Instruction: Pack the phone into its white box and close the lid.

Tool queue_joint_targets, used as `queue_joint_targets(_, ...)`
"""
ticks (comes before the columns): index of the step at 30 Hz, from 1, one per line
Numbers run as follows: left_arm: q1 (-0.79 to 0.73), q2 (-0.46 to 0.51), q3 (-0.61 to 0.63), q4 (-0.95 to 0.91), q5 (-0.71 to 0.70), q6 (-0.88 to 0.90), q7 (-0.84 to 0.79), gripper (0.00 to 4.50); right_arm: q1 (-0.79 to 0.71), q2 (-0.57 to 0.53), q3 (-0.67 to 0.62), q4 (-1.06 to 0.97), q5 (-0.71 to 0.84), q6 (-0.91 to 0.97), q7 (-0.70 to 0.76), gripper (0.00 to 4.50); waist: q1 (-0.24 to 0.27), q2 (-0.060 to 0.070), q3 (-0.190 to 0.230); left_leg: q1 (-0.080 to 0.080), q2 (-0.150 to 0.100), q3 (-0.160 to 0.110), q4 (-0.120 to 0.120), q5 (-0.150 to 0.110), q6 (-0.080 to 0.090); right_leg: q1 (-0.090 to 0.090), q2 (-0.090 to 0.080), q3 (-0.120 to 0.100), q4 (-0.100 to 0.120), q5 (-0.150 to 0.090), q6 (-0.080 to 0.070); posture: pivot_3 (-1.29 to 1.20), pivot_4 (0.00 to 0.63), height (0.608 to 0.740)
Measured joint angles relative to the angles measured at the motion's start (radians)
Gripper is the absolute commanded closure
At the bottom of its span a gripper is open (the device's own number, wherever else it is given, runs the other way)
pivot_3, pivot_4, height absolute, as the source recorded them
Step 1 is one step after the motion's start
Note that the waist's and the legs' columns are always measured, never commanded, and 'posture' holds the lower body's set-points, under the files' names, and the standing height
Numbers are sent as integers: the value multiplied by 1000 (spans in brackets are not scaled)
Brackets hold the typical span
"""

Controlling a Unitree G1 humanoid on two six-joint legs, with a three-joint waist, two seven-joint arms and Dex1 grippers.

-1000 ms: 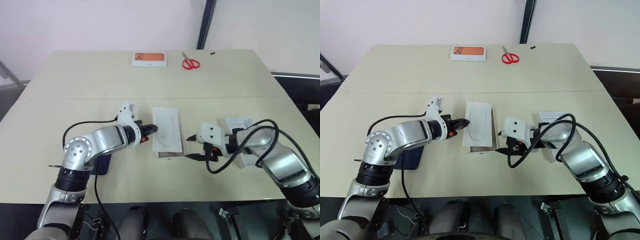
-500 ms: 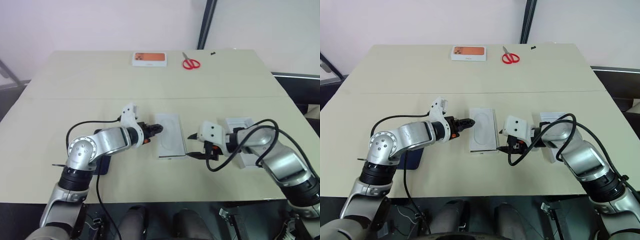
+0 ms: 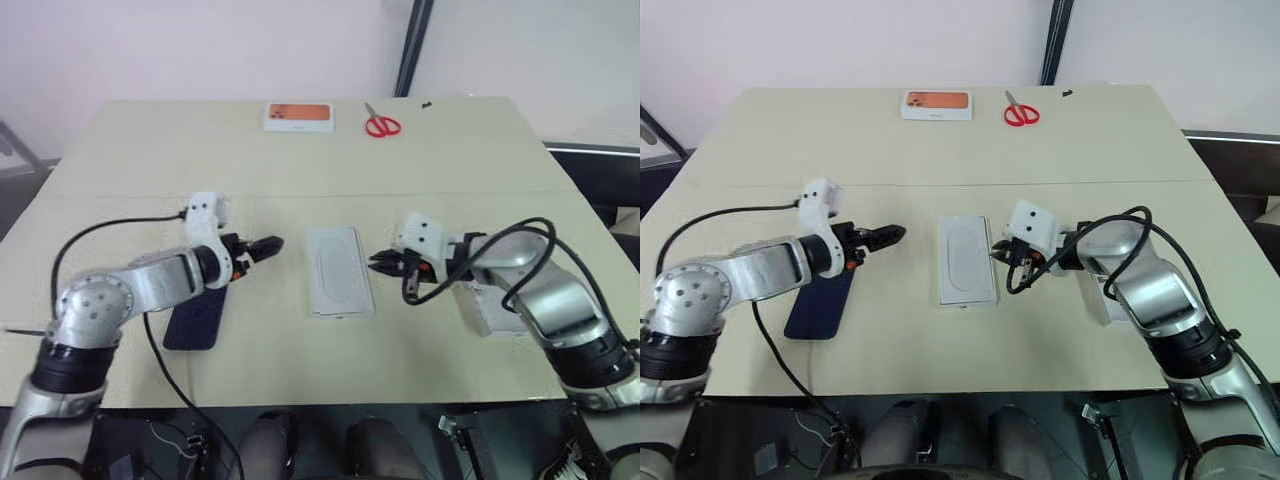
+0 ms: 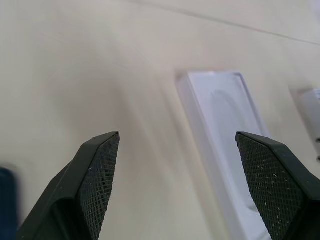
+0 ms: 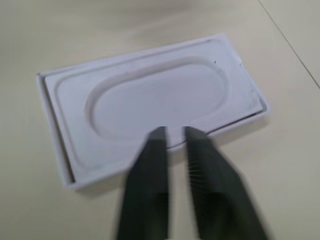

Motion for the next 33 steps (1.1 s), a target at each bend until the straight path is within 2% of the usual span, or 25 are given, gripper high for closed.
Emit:
queue_joint_targets(4,115,128,-31,-44,315,-132,-288,581,-49,112,79,71,-56,19,-85,4462,-15,1,1,0,-1,1,-9,2,-3,-5,-1,1,-1,0,-1,0,150,740)
queue_joint_targets(6,190,142,-35,-64,455,-241,-446,581,-90,170,112,145,-97,18,-139,4462,-16,1,2,-1,-1,1,-12,3,-4,-7,-1,1,-1,0,-2,0,150,740)
queue_joint_targets(11,356,142,-29,-95,647,-462,-719,581,-146,260,135,299,-161,-12,-220,4462,-20,2,2,-3,-1,1,-14,3,-4,-10,-2,1,-1,0,-2,0,150,740)
queue_joint_targets(15,404,111,7,-96,707,-523,-825,581,-170,318,142,392,-191,-48,-247,4462,-20,2,3,-3,-1,1,-14,-1,2,-10,-2,1,-1,0,-2,0,150,740)
queue_joint_targets(20,425,88,47,-96,758,-526,-864,581,-186,356,155,458,-222,-89,-268,4462,-22,3,3,-3,-1,1,-13,-1,3,-10,-2,1,0,1,-2,0,150,740)
queue_joint_targets(33,437,16,97,-99,804,-504,-885,581,-144,266,220,312,-287,-61,-162,4462,-24,2,3,-2,-1,0,-12,-1,3,-10,-2,1,1,1,-2,0,150,740)
